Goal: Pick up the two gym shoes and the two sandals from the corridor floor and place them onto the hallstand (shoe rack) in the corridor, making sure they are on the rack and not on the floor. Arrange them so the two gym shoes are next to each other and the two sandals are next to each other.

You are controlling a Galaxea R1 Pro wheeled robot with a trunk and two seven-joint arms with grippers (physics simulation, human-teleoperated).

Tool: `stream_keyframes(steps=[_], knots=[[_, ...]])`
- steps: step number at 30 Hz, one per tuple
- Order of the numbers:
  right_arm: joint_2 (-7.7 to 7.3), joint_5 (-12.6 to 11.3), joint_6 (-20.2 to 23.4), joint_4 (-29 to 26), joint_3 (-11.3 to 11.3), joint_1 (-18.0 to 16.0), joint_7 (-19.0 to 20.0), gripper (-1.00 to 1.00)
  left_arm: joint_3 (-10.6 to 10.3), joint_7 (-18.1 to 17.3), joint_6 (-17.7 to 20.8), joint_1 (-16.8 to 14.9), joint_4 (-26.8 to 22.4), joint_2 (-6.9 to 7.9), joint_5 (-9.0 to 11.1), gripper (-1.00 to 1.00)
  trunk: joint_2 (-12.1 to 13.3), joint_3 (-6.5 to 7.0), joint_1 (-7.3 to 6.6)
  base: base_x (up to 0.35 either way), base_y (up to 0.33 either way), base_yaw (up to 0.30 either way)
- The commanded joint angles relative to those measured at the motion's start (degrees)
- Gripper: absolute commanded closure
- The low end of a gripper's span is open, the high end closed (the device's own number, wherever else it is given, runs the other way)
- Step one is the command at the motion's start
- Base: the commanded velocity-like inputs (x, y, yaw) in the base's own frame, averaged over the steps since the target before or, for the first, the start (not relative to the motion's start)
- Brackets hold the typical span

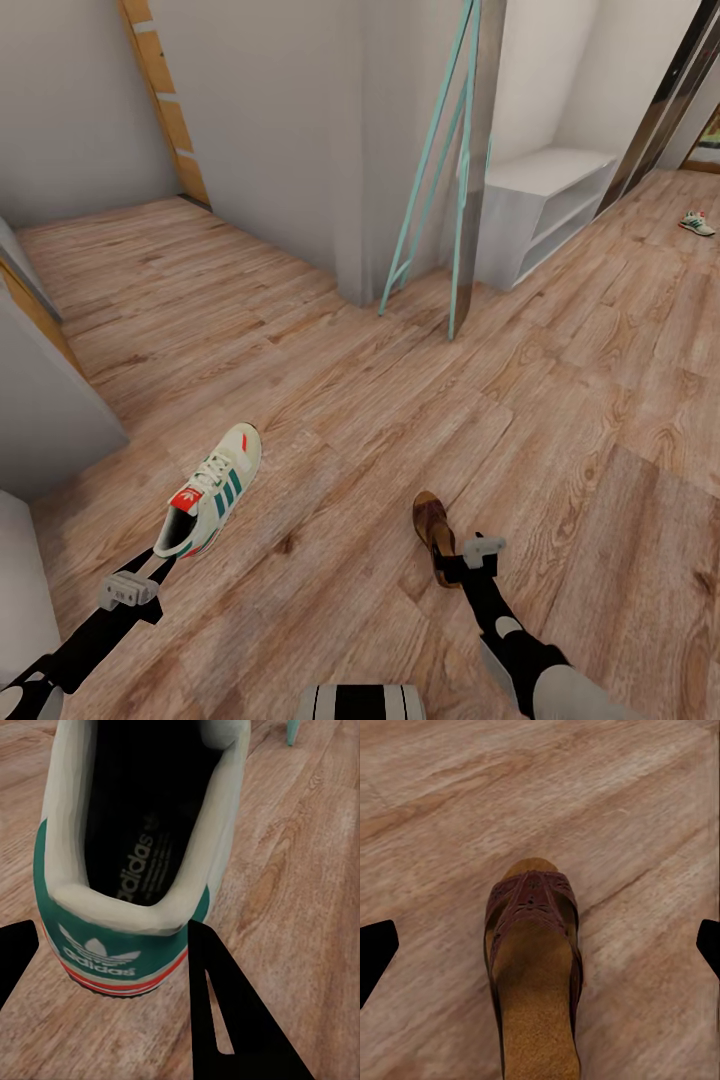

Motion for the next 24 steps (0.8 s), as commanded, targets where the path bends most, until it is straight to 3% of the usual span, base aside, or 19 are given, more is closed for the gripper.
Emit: stream_keyframes(steps=[1, 15, 24], knots=[[0.09, 0.6, -0.2, -0.1, -0.7, -0.3, -0.2, -1.00, 0.1, -0.4, 0.1, 0.0, 0.1, 0.00, 0.4, 1.00, 0.0, -0.04, -0.01, 0.000, 0.000, 0.000], [0.31, 0.5, -0.1, -0.7, -2.1, -1.3, -0.3, -1.00, 0.1, -0.4, 0.1, 0.0, 0.1, 0.00, 0.5, 1.00, 0.0, -0.04, -0.01, 0.000, 0.000, 0.000], [0.42, 0.6, 0.0, -0.5, -2.0, -1.3, -0.4, -1.00, 0.1, -0.4, 0.1, 0.0, 0.0, 0.00, 0.5, 1.00, -0.1, -2.03, 0.22, 0.000, 0.000, 0.000]])
